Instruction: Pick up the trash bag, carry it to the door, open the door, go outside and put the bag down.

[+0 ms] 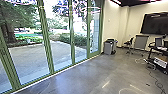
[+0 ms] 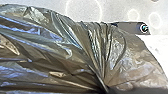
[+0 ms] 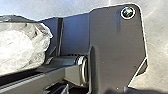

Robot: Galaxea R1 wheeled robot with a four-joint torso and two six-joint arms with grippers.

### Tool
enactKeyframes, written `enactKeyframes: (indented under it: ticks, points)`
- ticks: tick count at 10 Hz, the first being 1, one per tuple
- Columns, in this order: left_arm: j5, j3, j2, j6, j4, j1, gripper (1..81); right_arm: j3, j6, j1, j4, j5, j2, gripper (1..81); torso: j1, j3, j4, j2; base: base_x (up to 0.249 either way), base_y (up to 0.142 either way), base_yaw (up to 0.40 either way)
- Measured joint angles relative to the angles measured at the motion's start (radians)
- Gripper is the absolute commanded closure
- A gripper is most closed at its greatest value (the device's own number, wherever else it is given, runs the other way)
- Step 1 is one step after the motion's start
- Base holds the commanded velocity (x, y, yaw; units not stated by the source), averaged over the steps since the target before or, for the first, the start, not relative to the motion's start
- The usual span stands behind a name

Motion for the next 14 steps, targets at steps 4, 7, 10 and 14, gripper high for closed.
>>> enactKeyframes:
  ticks: [4,7,10,14]
  points:
    - [0.000,0.000,0.000,0.000,0.000,0.000,81.1,0.000,0.000,0.000,0.000,0.000,0.000,1.0,0.000,0.000,0.000,0.000,0.150,-0.016,0.000]
    - [0.000,-0.002,-0.002,0.000,0.000,0.000,81.1,0.000,0.000,0.003,0.000,0.000,0.003,1.0,0.000,0.000,0.000,0.000,0.149,-0.064,0.000]
    - [0.001,-0.001,0.000,0.000,0.000,0.001,81.1,0.000,0.000,0.000,0.000,0.000,0.002,1.0,0.000,0.000,0.000,0.000,0.149,-0.066,0.000]
    - [0.000,-0.001,0.000,0.000,0.000,0.002,81.1,0.000,0.000,0.000,0.000,0.000,0.002,1.0,0.000,0.000,0.000,0.000,0.154,-0.063,0.000]
